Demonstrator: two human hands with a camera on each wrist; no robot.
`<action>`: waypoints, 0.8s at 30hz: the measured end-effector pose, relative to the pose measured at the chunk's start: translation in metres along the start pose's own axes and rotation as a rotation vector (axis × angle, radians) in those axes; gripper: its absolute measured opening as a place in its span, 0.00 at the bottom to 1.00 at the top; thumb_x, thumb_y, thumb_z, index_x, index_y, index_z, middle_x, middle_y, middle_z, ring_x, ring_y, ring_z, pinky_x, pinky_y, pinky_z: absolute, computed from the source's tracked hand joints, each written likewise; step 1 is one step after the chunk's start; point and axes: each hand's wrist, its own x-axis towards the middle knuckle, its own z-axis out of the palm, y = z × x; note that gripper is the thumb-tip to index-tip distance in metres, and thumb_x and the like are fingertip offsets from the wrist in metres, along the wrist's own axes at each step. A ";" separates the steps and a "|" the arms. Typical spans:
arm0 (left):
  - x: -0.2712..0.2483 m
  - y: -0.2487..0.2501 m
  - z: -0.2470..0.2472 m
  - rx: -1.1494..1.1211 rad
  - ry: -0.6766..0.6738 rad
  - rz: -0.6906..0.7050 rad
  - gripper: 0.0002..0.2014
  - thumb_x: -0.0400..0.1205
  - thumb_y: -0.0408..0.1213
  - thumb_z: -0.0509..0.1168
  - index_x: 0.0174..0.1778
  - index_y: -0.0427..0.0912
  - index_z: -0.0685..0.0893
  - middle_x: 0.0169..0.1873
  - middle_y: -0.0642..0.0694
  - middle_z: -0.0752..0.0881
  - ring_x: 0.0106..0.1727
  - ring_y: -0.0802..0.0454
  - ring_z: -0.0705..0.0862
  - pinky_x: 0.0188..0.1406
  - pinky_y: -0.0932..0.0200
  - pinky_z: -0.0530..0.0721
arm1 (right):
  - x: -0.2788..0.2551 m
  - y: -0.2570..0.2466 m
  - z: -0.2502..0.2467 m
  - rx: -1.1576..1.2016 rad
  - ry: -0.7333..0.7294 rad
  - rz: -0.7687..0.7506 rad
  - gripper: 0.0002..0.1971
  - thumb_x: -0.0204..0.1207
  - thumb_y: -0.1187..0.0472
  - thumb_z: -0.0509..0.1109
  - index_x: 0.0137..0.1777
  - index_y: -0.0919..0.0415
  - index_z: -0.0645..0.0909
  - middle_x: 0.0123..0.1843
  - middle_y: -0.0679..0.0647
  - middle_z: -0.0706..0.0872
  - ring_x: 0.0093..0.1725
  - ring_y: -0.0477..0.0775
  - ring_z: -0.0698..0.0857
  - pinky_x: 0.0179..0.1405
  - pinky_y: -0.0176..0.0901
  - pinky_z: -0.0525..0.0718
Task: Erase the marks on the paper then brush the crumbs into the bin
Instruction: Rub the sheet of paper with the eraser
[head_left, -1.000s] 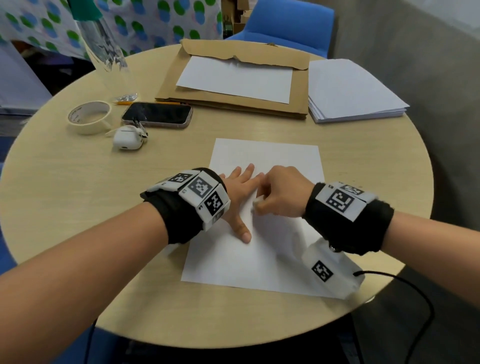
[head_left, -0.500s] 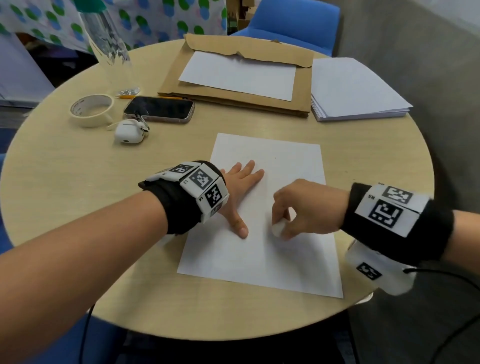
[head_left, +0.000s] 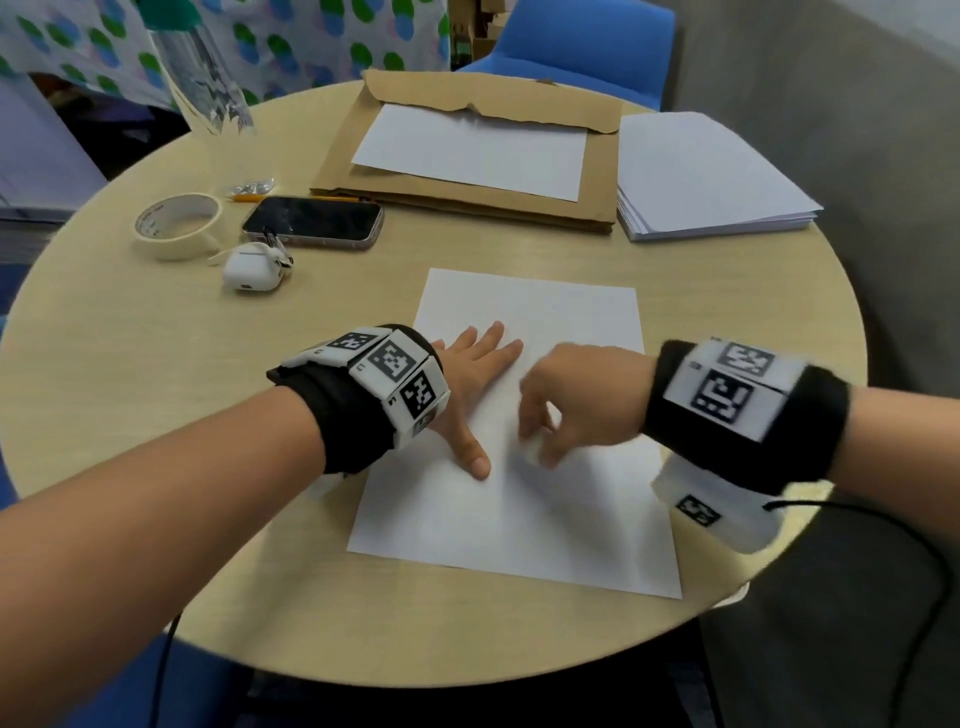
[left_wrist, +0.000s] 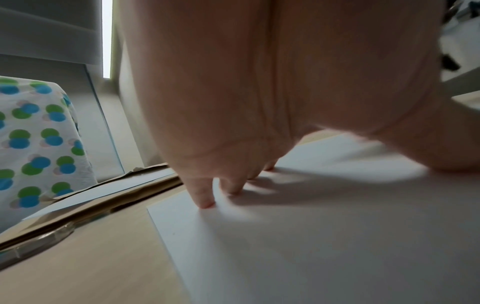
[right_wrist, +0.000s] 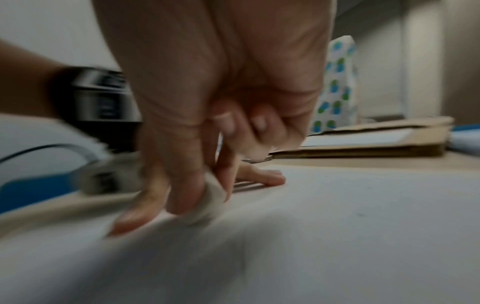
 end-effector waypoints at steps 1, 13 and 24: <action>0.000 0.000 0.000 -0.004 0.011 0.010 0.64 0.66 0.55 0.77 0.81 0.48 0.33 0.81 0.45 0.30 0.82 0.43 0.34 0.81 0.41 0.44 | 0.009 0.000 -0.003 0.041 0.058 0.009 0.12 0.71 0.55 0.74 0.54 0.53 0.87 0.45 0.45 0.85 0.44 0.46 0.78 0.44 0.38 0.77; 0.006 -0.002 -0.002 0.040 -0.019 0.003 0.64 0.65 0.57 0.76 0.80 0.53 0.30 0.79 0.43 0.27 0.82 0.39 0.32 0.81 0.38 0.44 | 0.006 0.006 0.000 0.164 0.126 0.020 0.11 0.70 0.56 0.75 0.52 0.56 0.88 0.45 0.47 0.86 0.45 0.47 0.81 0.51 0.40 0.80; 0.009 0.000 -0.003 0.065 -0.041 -0.024 0.66 0.65 0.57 0.76 0.79 0.51 0.27 0.79 0.43 0.27 0.82 0.39 0.33 0.81 0.36 0.46 | 0.006 0.016 -0.006 -0.256 0.037 -0.051 0.12 0.73 0.60 0.71 0.56 0.49 0.85 0.52 0.48 0.83 0.51 0.53 0.82 0.41 0.41 0.76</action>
